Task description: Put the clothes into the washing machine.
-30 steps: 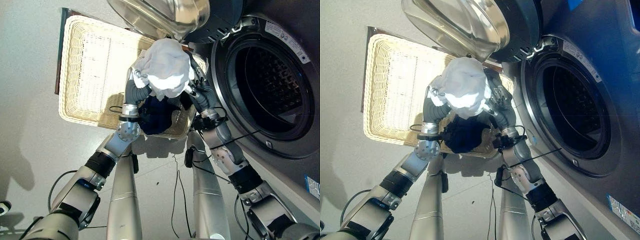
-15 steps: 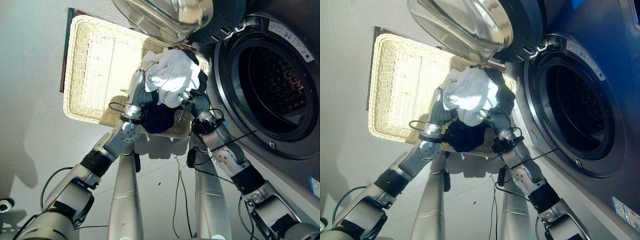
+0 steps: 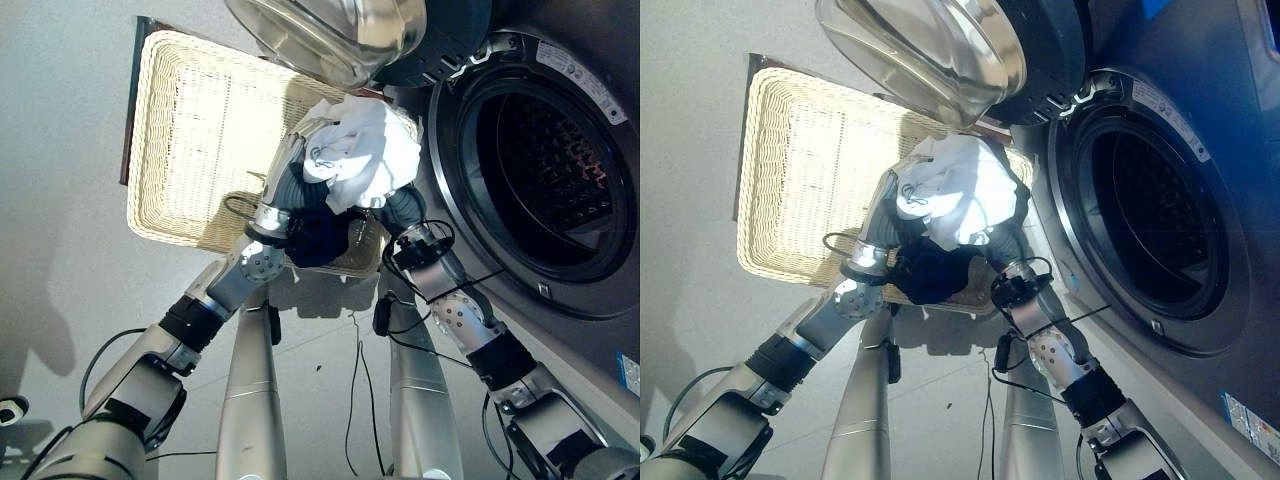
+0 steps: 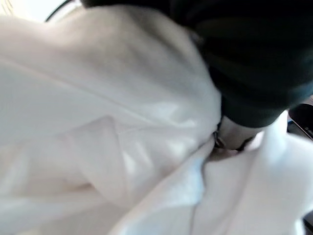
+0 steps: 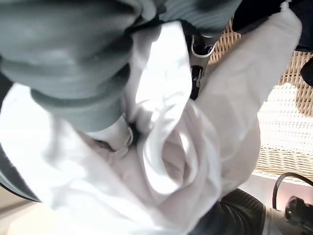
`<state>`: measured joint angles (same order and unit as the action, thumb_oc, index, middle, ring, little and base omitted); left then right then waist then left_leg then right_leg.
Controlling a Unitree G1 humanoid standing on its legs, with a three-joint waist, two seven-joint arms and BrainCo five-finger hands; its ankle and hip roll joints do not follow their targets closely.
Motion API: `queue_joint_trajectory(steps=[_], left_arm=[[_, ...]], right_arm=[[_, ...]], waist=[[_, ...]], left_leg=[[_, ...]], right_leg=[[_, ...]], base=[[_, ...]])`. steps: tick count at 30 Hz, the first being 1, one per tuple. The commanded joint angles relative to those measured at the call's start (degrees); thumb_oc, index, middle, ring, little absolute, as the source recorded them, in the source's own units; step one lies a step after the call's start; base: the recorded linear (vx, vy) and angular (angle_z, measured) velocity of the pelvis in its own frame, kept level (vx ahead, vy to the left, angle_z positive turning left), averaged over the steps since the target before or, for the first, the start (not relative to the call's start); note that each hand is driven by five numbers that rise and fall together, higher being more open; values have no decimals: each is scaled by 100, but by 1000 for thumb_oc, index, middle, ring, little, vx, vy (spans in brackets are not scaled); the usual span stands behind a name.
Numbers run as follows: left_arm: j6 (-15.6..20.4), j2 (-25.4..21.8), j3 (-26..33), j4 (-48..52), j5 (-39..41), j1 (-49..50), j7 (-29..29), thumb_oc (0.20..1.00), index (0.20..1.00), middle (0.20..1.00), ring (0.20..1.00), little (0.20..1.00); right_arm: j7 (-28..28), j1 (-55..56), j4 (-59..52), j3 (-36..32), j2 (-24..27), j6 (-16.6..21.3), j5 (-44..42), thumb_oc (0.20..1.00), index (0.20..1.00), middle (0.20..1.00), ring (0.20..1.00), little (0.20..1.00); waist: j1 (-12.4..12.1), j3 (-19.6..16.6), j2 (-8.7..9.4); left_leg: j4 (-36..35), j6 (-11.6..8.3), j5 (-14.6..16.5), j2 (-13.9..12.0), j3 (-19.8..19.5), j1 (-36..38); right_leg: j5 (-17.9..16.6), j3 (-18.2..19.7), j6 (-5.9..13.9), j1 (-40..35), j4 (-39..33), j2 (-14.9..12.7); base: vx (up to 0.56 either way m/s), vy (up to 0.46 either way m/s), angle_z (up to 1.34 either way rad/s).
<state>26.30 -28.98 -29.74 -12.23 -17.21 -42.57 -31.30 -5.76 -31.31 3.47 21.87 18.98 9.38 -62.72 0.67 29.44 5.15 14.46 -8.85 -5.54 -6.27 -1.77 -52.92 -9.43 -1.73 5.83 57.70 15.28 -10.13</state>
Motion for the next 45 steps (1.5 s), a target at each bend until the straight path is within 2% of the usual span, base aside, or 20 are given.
queue_joint_trajectory(steps=[1, 10, 14, 15, 16, 24, 31, 35, 39, 40, 45], left_arm=[[610, 225, -409, 992, -223, -362, 379, 200, 200, 200, 200, 200], [622, 274, -449, 1120, -312, -370, 308, 200, 200, 200, 200, 200], [402, 286, -422, 1150, -456, -319, 77, 200, 200, 200, 200, 200], [301, 287, -407, 1135, -471, -303, -38, 542, 542, 542, 542, 542], [277, 283, -398, 1125, -481, -294, -93, 1000, 1000, 1000, 1000, 1000], [-322, 254, -347, 961, -746, -212, -417, 1000, 1000, 1000, 1000, 1000], [-390, 185, -251, 908, -691, -118, -490, 1000, 1000, 1000, 1000, 1000], [-417, 107, -197, 840, -572, -72, -375, 1000, 1000, 1000, 1000, 1000], [-484, 74, -169, 814, -480, -46, -193, 1000, 1000, 1000, 1000, 1000], [-515, 28, -159, 768, -368, -31, 30, 1000, 1000, 1000, 1000, 1000], [-471, -152, -132, 697, -95, -3, 438, 1000, 1000, 1000, 1000, 1000]], right_arm=[[-611, -137, -819, 319, -273, -23, -91, 200, 200, 200, 200, 200], [-713, -154, -782, 320, -325, -23, -250, 200, 200, 200, 200, 200], [-789, -114, -791, 308, -369, -30, -346, 200, 200, 200, 200, 200], [-818, -103, -787, 307, -375, -16, -372, 200, 200, 200, 200, 200], [-835, -98, -788, 297, -385, -20, -388, 200, 200, 200, 200, 200], [-908, -78, -764, 243, -447, 95, -625, 200, 200, 200, 200, 200], [-1051, -68, -738, 115, -413, 293, -892, 200, 200, 200, 200, 200], [-1338, -52, -795, -69, -428, 380, -1468, 200, 200, 200, 200, 200], [-1405, -50, -802, -170, -422, 489, -1588, 200, 200, 200, 200, 200], [-1468, -46, -802, -259, -379, 551, -1721, 200, 200, 200, 200, 200], [-1578, -84, -783, -483, -209, 793, -1900, 200, 200, 200, 200, 200]], waist=[[59, 36, -39], [51, 36, -35], [41, 36, -18], [39, 36, -11], [39, 36, -10], [2, 36, -27], [-17, 36, -56], [-18, 36, -69], [-22, 36, -77], [-20, 36, -85], [-17, 36, -95]], left_leg=[[-153, 609, -439, 443, -289, -147], [-157, 618, -439, 457, -294, -169], [-160, 625, -432, 469, -308, -157], [-154, 624, -430, 469, -316, -158], [-155, 625, -429, 465, -313, -158], [-154, 619, -438, 494, -344, -173], [-173, 613, -442, 489, -333, -147], [-161, 608, -438, 487, -330, -135], [-160, 599, -437, 480, -331, -129], [-170, 598, -431, 479, -330, -110], [-157, 584, -422, 470, -327, -115]], right_leg=[[-306, -437, 85, -329, -272, 239], [-309, -437, 85, -328, -297, 241], [-308, -453, 87, -348, -298, 248], [-306, -454, 88, -353, -299, 249], [-305, -456, 88, -353, -298, 250], [-315, -498, 99, -344, -302, 228], [-309, -512, 103, -366, -318, 210], [-326, -512, 121, -375, -312, 203], [-320, -510, 126, -374, -296, 205], [-318, -503, 132, -384, -295, 206], [-319, -502, 144, -378, -287, 207]], base=[[0, 0, 0], [0, 0, 0], [0, 0, 0], [0, 0, 0], [0, 0, 0], [0, 0, 0], [0, 0, 0], [0, 0, 0], [0, 0, 0], [0, 0, 0], [0, 0, 0]])
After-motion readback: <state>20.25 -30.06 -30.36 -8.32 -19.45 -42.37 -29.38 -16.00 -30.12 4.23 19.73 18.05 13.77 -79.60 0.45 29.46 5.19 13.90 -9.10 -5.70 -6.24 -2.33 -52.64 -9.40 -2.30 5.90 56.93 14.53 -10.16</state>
